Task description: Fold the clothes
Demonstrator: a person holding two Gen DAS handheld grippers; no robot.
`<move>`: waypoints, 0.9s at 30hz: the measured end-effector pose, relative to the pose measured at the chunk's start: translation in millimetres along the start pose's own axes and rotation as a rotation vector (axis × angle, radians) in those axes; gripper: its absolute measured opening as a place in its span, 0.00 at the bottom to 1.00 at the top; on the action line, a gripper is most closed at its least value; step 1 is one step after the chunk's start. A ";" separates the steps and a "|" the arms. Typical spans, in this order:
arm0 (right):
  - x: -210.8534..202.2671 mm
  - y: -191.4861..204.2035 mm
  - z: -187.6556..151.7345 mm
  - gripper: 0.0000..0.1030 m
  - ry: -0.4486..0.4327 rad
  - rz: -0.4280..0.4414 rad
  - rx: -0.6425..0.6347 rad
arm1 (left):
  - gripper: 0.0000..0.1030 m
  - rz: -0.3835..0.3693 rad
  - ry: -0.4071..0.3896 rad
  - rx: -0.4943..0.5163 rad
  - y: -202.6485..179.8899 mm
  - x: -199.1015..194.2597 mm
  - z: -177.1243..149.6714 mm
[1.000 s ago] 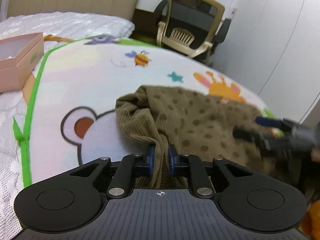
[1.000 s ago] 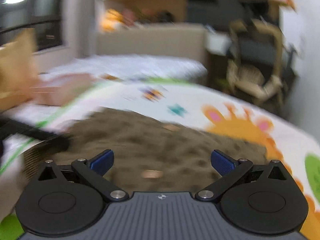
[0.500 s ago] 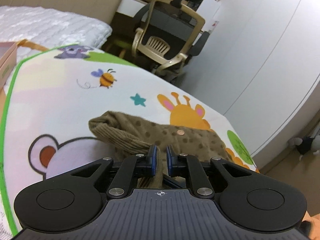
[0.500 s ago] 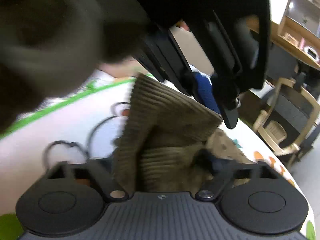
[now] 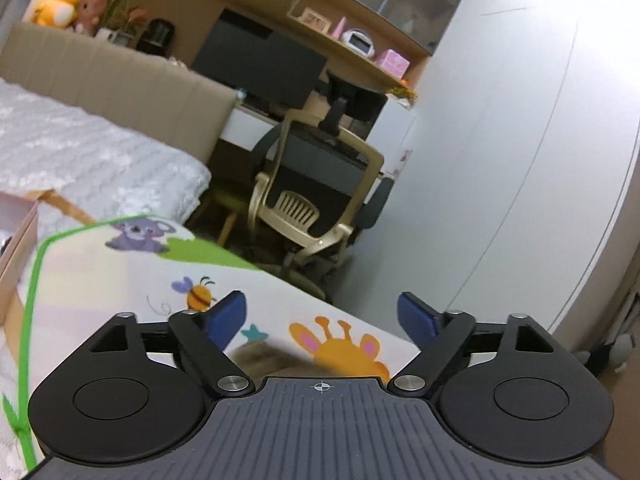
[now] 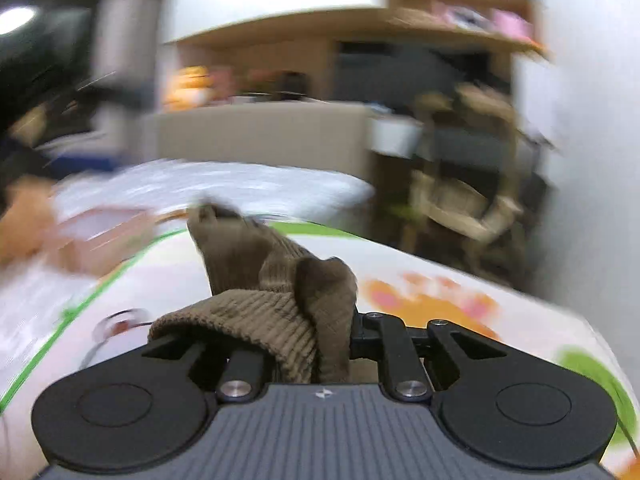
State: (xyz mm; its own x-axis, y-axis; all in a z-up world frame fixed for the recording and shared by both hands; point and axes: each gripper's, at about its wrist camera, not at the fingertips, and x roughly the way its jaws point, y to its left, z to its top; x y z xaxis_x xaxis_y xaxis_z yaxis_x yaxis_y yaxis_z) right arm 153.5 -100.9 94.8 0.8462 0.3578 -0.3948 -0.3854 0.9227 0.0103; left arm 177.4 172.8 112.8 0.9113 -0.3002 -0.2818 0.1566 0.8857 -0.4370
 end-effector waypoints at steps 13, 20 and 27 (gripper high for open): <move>-14.5 -111.7 -64.8 0.44 0.216 -0.175 0.323 | 0.92 -0.070 0.418 0.042 -35.4 119.6 -93.0; -42.3 -155.6 -70.3 0.59 0.191 -0.330 0.342 | 0.92 -0.063 0.480 0.061 -35.2 126.8 -115.9; -48.5 -150.4 -53.3 0.59 0.077 -0.277 0.280 | 0.92 -0.213 0.440 0.238 -57.3 87.1 -123.3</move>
State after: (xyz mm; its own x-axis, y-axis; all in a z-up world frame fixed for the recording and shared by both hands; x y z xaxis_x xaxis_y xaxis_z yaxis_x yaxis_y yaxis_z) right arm 150.8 -264.7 63.4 0.8697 0.0877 -0.4857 -0.0222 0.9901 0.1389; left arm 200.9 52.2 8.0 0.6126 -0.5566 -0.5612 0.4491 0.8294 -0.3324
